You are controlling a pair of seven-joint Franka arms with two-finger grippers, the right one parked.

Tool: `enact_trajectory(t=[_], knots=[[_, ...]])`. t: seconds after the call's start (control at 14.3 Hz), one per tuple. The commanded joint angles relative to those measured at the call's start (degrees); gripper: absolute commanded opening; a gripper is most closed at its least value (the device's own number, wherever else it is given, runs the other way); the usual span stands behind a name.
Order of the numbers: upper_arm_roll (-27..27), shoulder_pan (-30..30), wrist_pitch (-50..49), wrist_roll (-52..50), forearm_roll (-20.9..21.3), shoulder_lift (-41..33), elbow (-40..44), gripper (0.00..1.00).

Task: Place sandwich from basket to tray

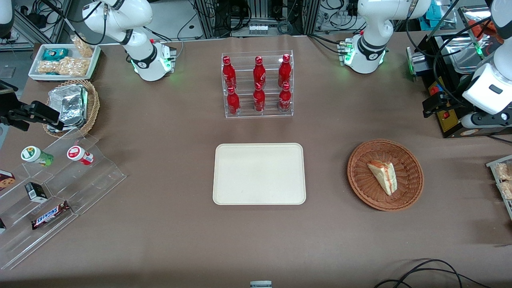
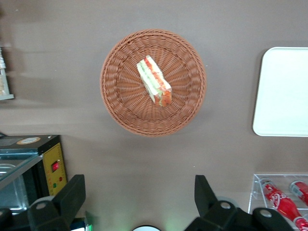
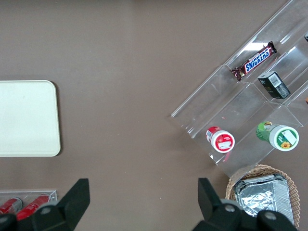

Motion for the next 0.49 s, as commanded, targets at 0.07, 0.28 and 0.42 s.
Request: enact_trajectory(t=[0.07, 0.28, 0.42], knots=[[0.85, -0.85, -0.73, 1.16, -0.68, 0.70, 0.95, 1.00], [0.85, -0.85, -0.91, 0.89, -0.94, 0.61, 0.77, 1.00], [0.94, -0.85, -0.99, 0.45, -0.68, 0.79, 0.59, 1.00]])
